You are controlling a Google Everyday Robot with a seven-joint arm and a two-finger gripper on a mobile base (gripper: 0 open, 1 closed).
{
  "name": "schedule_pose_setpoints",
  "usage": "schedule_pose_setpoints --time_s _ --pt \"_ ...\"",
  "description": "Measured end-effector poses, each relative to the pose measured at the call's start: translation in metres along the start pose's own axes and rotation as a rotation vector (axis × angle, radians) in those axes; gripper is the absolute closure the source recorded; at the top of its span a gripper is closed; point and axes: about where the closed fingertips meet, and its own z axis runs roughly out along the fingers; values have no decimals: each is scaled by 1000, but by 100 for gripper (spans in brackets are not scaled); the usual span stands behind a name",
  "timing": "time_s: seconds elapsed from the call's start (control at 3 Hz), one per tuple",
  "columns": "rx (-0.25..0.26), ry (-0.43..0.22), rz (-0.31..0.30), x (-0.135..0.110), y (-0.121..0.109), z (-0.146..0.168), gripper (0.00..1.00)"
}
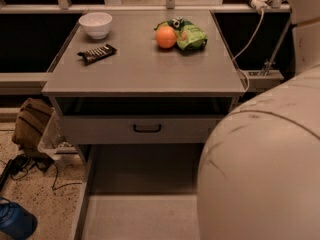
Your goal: Pick orange from middle drawer and place on counter
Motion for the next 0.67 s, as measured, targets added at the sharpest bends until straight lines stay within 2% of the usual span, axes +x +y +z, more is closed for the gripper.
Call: schedule_pose_setpoints --time_s 0.33,0.67 --pt "68 32 21 45 20 -56 0" --pt "149 145 83 107 57 -140 0"
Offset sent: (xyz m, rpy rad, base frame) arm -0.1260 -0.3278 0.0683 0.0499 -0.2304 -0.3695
